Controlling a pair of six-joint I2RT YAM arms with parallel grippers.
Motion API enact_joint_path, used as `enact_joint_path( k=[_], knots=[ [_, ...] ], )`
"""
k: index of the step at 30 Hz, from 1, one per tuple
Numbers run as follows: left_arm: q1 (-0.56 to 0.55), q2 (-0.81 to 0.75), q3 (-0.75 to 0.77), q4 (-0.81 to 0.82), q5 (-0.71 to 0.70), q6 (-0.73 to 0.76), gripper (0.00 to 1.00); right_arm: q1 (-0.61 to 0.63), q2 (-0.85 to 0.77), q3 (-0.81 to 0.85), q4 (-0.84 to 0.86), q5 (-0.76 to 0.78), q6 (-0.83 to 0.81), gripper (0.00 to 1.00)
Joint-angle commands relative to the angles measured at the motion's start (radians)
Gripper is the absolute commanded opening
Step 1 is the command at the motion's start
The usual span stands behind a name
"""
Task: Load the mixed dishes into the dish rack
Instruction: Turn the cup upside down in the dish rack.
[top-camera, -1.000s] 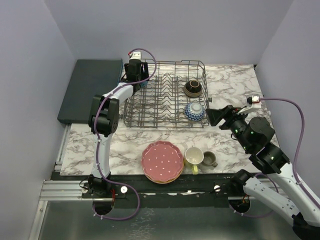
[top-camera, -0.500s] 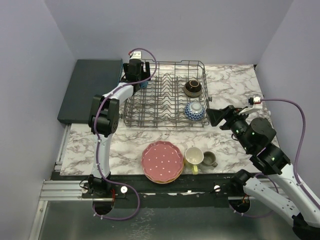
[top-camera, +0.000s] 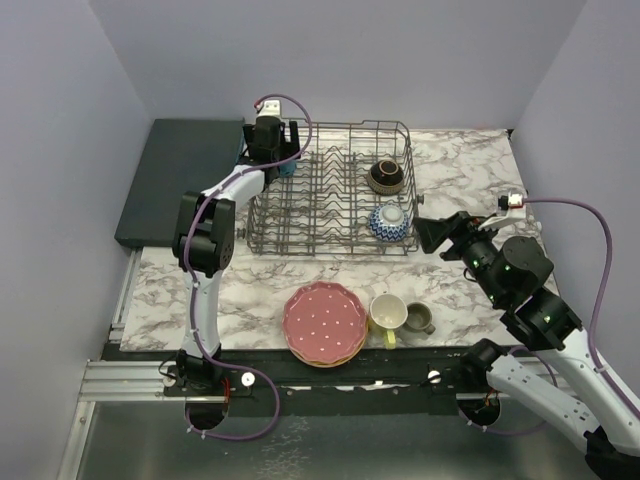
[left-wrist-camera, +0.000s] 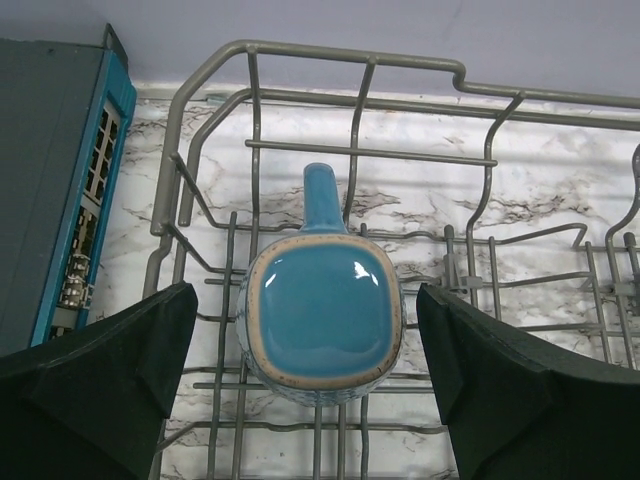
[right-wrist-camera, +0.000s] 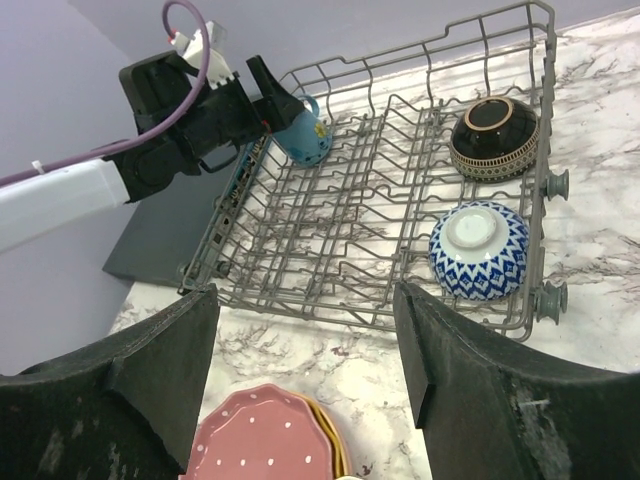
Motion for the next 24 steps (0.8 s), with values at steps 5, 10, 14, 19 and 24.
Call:
enact_joint_path(
  k=[5,10,14,19,24],
  knots=[
    [0.005,-0.143,-0.034,-0.011,0.052,0.010,0.99,0.008,0.001,0.042,-0.070,0.022,-0.002,0.76],
    [0.005,-0.198,-0.043,-0.062,0.106,0.002,0.99,0.008,0.016,0.081,-0.125,0.022,-0.039,0.77],
    [0.005,-0.247,-0.054,-0.097,0.113,-0.032,0.99,0.009,0.061,0.150,-0.229,0.037,-0.042,0.77],
    [0.005,-0.328,-0.083,-0.154,0.139,-0.102,0.99,0.009,0.103,0.194,-0.326,0.009,-0.026,0.77],
    [0.005,-0.387,-0.093,-0.265,0.256,-0.178,0.99,0.008,0.192,0.271,-0.447,-0.114,-0.031,0.76]
  ],
)
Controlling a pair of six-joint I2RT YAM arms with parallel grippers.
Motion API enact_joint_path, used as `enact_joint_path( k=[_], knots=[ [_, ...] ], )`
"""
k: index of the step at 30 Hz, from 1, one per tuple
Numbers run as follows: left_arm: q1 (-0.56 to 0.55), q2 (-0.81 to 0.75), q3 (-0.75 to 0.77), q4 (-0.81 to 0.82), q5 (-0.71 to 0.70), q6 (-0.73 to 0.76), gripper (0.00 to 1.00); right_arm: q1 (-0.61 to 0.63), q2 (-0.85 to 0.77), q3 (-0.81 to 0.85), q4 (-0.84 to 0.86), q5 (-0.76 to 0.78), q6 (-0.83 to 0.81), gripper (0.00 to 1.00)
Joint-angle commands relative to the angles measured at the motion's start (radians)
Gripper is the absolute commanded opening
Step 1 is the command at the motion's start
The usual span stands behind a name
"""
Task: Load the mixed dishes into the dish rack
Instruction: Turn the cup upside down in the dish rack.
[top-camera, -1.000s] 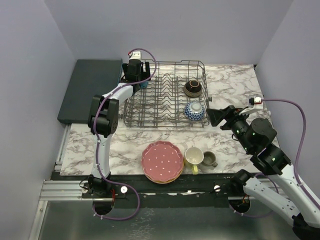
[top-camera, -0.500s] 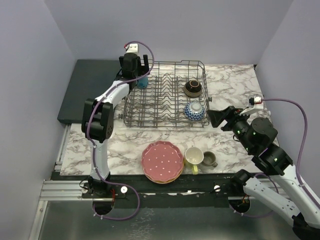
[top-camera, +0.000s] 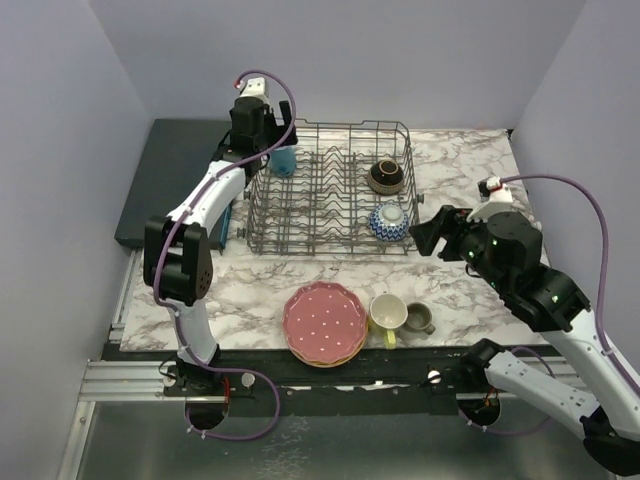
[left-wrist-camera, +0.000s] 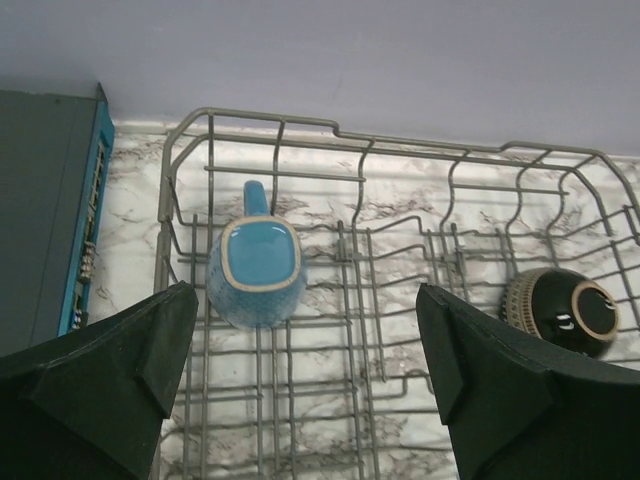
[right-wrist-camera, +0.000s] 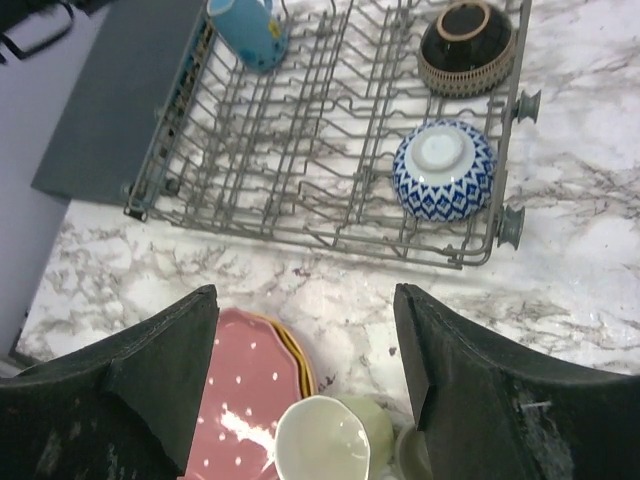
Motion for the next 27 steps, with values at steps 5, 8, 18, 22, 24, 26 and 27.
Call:
enact_joint_path(
  k=[5,8,18,22,24,26,27],
  knots=[
    [0.005,-0.162,-0.095,-0.179,0.189,-0.159,0.99,0.008,0.162,0.143,-0.302,-0.163,0.012,0.73],
    [0.005,-0.246,-0.173,-0.181,0.210,-0.175,0.99,0.007,0.182,0.140,-0.345,-0.195,0.022,0.71],
    [0.005,-0.494,-0.412,-0.203,0.334,-0.292,0.99,0.009,0.285,0.121,-0.447,-0.319,-0.005,0.66],
    [0.005,-0.539,-0.456,-0.261,0.422,-0.333,0.99,0.009,0.316,0.087,-0.462,-0.368,-0.015,0.60],
    [0.005,-0.546,-0.470,-0.299,0.492,-0.339,0.99,0.009,0.338,0.069,-0.468,-0.387,-0.016,0.57],
    [0.005,-0.556,-0.478,-0.360,0.499,-0.340,0.99,0.009,0.356,0.046,-0.464,-0.402,-0.014,0.55],
    [0.005,-0.567,-0.486,-0.383,0.499,-0.332,0.99,0.009,0.366,0.035,-0.460,-0.409,-0.012,0.53]
  ],
)
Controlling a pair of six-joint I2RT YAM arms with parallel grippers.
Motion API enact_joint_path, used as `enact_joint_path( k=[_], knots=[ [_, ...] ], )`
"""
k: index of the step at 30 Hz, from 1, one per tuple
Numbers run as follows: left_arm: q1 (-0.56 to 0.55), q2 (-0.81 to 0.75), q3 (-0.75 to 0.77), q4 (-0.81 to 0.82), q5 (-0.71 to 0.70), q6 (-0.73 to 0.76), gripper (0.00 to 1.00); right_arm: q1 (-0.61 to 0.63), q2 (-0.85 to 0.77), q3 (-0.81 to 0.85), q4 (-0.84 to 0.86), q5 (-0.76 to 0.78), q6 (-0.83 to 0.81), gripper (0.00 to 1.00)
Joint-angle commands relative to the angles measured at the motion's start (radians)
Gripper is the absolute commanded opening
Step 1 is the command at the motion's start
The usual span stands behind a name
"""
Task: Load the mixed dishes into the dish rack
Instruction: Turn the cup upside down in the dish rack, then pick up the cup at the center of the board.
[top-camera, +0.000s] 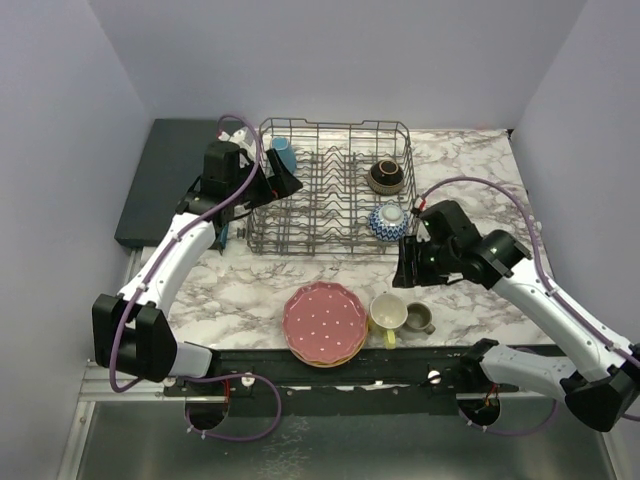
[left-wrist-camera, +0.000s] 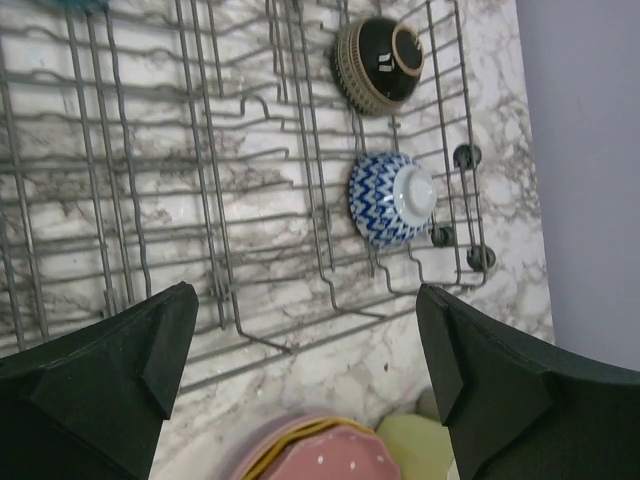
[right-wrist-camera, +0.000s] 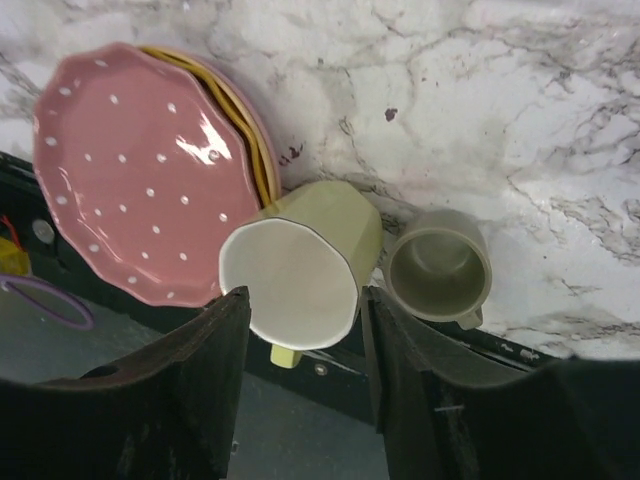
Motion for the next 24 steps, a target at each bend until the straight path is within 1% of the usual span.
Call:
enact_joint_path(
  k=[1,5,10,15,24],
  knots=[
    [0.003,-0.046,-0.040,-0.158,0.100,-0.013,0.99,0.009,0.039,-0.050,-0.037,-0.074,-0.008,0.52],
    [0.002,-0.101,-0.075,-0.229,0.117,-0.006,0.99,0.009,0.076,-0.072,-0.048,-0.070,0.010,0.49],
    [0.000,-0.155,-0.149,-0.243,0.148,-0.010,0.99,0.011,0.078,-0.092,-0.042,-0.090,0.028,0.49],
    [0.000,-0.166,-0.202,-0.244,0.163,0.006,0.99,0.029,0.089,-0.104,-0.049,-0.082,0.059,0.48],
    [-0.005,-0.171,-0.218,-0.244,0.217,0.013,0.99,0.077,0.135,-0.093,-0.055,-0.012,0.120,0.44]
  ],
)
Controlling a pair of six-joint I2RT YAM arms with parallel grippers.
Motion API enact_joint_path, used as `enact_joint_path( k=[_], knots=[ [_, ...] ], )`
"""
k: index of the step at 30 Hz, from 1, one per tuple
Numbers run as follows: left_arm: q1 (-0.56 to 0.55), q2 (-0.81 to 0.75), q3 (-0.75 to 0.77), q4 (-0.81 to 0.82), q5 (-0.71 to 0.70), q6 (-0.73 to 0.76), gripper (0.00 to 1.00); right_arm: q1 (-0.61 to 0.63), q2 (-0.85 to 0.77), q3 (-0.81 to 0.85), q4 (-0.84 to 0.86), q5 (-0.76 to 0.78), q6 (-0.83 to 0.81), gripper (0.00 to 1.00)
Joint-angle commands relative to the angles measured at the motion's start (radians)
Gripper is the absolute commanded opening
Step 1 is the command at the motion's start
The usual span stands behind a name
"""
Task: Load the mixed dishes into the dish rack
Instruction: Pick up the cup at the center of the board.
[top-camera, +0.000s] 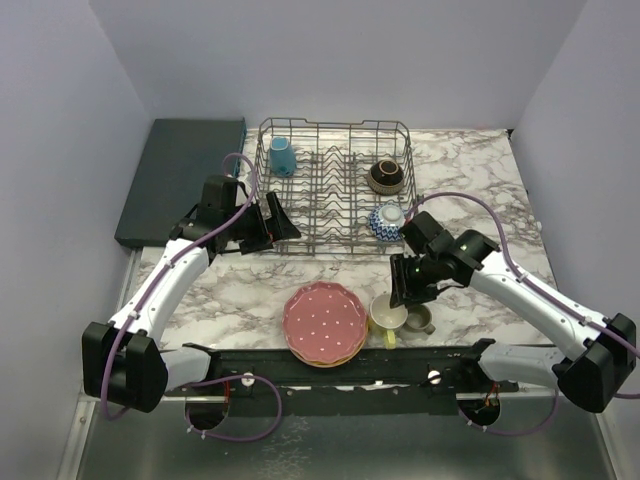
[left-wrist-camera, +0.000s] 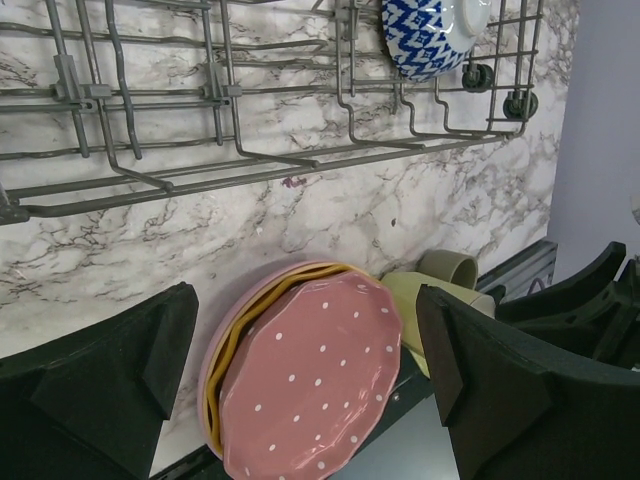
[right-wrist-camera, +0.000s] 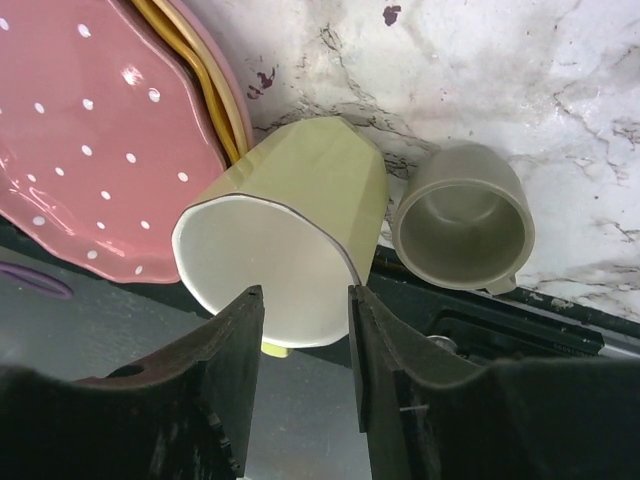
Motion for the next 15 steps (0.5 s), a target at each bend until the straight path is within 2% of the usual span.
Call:
enact_joint_path(
  k=[1,8,15],
  knots=[
    [-0.005,-0.020,-0.016,-0.002,0.056,0.017,0.99,0.029,0.030,-0.003,-0.019,0.061,0.046,0.44],
    [-0.005,-0.044,-0.060,-0.004,0.074,0.028,0.99,0.059,0.078,0.011,-0.047,0.133,0.084,0.43],
    [-0.005,-0.064,-0.085,-0.010,0.074,0.042,0.99,0.079,0.061,0.083,-0.062,0.188,0.110,0.43]
  ],
)
